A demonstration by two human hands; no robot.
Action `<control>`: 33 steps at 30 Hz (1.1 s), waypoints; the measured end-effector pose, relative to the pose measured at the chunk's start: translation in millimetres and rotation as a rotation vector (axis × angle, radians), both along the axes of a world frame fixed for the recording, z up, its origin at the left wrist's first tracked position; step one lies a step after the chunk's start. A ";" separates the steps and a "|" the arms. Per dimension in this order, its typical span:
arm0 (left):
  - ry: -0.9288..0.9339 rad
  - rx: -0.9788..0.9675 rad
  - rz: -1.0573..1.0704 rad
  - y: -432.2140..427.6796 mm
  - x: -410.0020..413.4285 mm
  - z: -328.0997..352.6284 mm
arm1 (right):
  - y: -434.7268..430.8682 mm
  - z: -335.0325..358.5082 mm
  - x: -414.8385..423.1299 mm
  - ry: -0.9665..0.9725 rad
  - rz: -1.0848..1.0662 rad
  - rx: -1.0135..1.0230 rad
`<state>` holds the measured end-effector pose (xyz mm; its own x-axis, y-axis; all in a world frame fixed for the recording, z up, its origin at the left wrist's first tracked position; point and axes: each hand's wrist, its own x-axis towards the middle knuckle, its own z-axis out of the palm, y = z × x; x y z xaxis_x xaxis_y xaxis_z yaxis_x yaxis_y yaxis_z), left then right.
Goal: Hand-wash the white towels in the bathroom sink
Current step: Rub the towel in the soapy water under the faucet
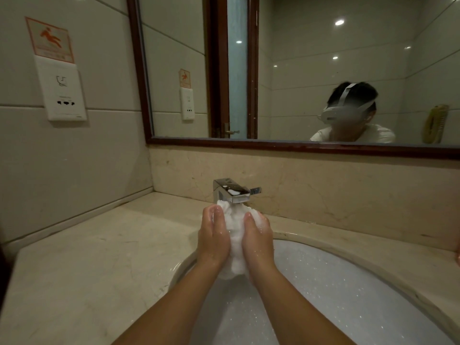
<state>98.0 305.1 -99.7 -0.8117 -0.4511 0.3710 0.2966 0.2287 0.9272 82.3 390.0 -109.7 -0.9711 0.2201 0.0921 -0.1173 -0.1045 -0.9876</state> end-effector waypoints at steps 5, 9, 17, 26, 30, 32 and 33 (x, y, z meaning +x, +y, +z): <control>-0.012 -0.008 0.018 -0.8 -1.4 -0.7 | -1.8 2.0 2.5 0.032 -0.006 -0.007; -0.016 -0.016 0.020 -1.1 -2.2 -1.3 | -0.7 1.9 2.9 0.004 -0.027 0.040; -0.023 -0.044 0.026 -0.6 -0.8 -0.4 | -0.7 1.0 2.5 -0.002 -0.016 0.041; -0.026 -0.051 0.031 -2.6 -4.3 -2.8 | -0.3 2.4 4.0 0.001 -0.003 0.031; -0.022 -0.057 0.037 -2.4 -4.4 -2.7 | -2.9 4.6 7.8 0.016 -0.004 0.022; -0.023 -0.063 0.035 -1.9 -4.0 -2.0 | -4.0 5.8 9.0 0.009 0.000 0.017; -0.024 -0.069 0.033 -1.3 -3.5 -1.6 | -3.9 6.9 9.9 0.006 0.001 0.015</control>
